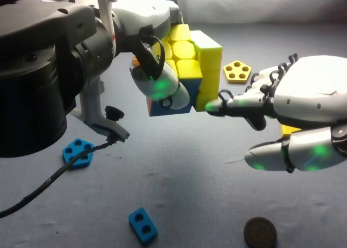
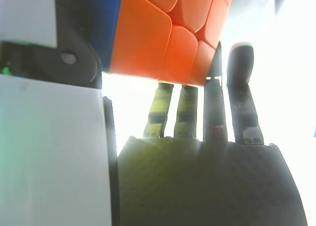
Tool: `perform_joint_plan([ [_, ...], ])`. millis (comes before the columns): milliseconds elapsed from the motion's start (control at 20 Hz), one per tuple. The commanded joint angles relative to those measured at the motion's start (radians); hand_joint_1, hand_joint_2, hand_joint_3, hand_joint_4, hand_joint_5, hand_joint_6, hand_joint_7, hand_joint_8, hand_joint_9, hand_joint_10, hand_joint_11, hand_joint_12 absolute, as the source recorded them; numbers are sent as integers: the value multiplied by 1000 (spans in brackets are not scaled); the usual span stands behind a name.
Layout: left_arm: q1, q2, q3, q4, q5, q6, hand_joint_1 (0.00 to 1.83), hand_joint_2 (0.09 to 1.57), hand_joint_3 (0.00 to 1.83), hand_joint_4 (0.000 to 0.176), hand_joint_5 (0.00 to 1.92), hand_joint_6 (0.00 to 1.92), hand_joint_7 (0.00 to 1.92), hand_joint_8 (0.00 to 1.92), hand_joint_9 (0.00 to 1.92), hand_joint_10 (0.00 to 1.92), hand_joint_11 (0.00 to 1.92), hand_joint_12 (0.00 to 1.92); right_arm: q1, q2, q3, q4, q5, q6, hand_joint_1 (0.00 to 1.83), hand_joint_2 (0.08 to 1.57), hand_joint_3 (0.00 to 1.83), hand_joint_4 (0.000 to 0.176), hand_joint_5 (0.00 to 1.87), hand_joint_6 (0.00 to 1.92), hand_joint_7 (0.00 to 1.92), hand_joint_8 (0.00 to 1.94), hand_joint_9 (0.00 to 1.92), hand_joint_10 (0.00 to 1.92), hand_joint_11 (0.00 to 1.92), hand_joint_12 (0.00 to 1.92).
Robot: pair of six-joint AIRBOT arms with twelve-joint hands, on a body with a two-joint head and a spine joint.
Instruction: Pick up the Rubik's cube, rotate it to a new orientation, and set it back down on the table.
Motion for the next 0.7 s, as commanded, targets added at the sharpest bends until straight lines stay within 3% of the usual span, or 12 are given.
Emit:
perform_joint_plan([
  [0,-19,7,-4,62,19,-12,1042,1331,0,0,597,1576,298,1866,252,1921,238,1921,6,5,1,21,91,-1,0,1311,1,0,137,12,458,1464,447,1920,314,1921],
  [50,-19,7,-4,61,19,-12,1068,1288,0,0,664,1482,284,1858,264,1919,247,1921,5,4,1,21,91,-3,0,1311,1,0,138,12,465,1472,446,1921,323,1921],
  [250,-19,7,-6,60,17,-12,1052,1299,1,0,629,1530,271,1847,245,1912,232,1921,8,4,2,27,91,-3,0,1299,0,0,155,15,482,1471,493,1921,362,1921],
  [300,-19,7,-8,60,12,-12,1050,1361,8,0,566,1583,455,1829,239,1919,229,1921,10,4,3,30,92,-3,0,1305,0,0,127,6,440,1492,447,1921,312,1921],
  [400,-19,7,-8,60,12,-12,1045,1385,11,0,522,1615,486,1854,239,1921,245,1921,12,4,5,35,97,-4,0,1312,3,0,126,6,418,1482,419,1921,311,1921],
  [450,-19,7,-8,60,12,-12,1035,1346,0,0,566,1602,271,1878,221,1921,226,1921,14,4,7,44,102,-8,0,1308,1,0,125,5,438,1479,440,1920,341,1921],
  [550,-19,7,-8,60,12,-12,1046,1313,0,0,616,1550,238,1882,239,1921,202,1921,14,2,8,87,114,-53,0,1311,2,0,126,5,462,1500,469,1921,325,1921],
  [600,-19,7,-8,60,12,-12,1050,1381,6,0,556,1588,470,1858,237,1921,191,1921,13,-11,9,125,128,-102,0,1318,3,0,105,1,397,1512,419,1921,280,1921],
  [650,-19,7,-8,60,12,-12,1050,1381,6,0,556,1588,470,1858,237,1921,191,1921,12,-15,10,133,125,-109,0,1318,3,0,105,1,397,1512,419,1921,280,1921],
])
